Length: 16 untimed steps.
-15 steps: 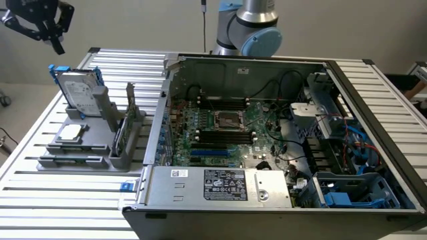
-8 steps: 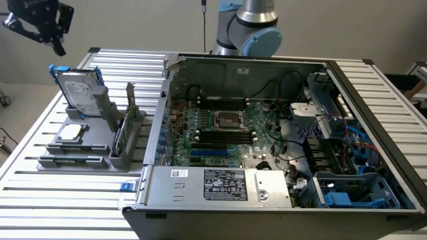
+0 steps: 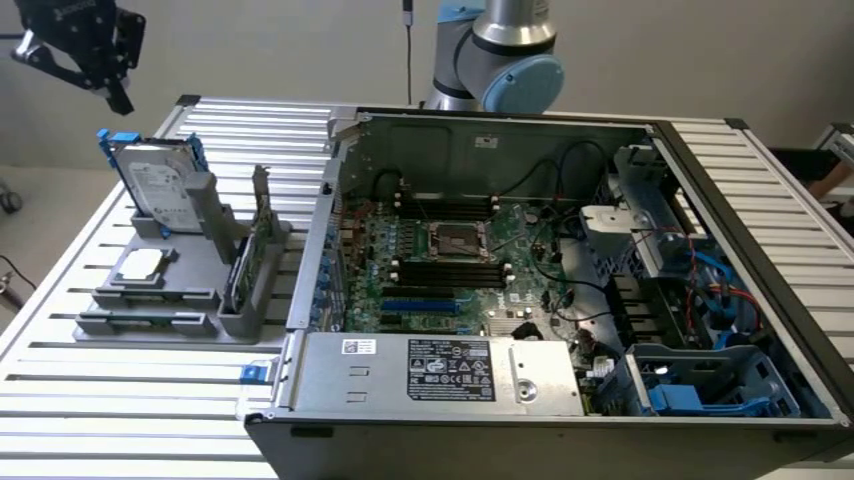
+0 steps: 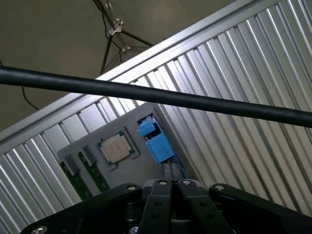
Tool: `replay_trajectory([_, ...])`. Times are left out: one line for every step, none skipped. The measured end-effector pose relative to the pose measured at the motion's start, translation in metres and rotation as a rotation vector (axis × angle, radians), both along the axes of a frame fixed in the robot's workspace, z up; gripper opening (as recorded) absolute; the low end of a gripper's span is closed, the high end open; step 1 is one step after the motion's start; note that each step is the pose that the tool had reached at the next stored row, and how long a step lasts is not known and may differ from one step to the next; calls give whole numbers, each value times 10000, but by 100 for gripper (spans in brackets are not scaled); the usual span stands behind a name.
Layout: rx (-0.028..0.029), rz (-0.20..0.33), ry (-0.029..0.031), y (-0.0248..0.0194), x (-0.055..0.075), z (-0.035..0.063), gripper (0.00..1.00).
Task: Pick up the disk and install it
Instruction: 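Pick up the disk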
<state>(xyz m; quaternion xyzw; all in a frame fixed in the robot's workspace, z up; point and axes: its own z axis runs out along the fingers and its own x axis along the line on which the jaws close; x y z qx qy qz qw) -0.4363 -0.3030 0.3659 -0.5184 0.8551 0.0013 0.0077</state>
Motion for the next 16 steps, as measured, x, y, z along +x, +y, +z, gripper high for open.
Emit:
replay_trajectory([0,173,0,0,0,-4,11])
replay_trajectory([0,326,1,0,0,-7,11])
replay_trajectory([0,476,1,0,0,-9,11])
replay_trajectory([0,619,1,0,-1,-12,11])
replay_trajectory([0,759,1,0,-1,-14,11])
replay_trajectory([0,893,2,0,-1,-16,11])
replay_trajectory([0,1024,5,0,-1,-18,11])
replay_trajectory([0,1134,12,0,-1,-19,11])
replay_trajectory([1,1238,20,0,-2,-20,11])
replay_trajectory([2,1340,28,0,-2,-21,11])
replay_trajectory([2,1451,34,0,-2,-22,11])
replay_trajectory([2,1570,39,0,-3,-23,11])
replay_trajectory([1,1694,43,0,-3,-23,11])
replay_trajectory([1,1819,43,0,-3,-25,11])
replay_trajectory([2,1967,42,0,-3,-27,11])
replay_trajectory([1,2135,43,0,-4,-28,11])
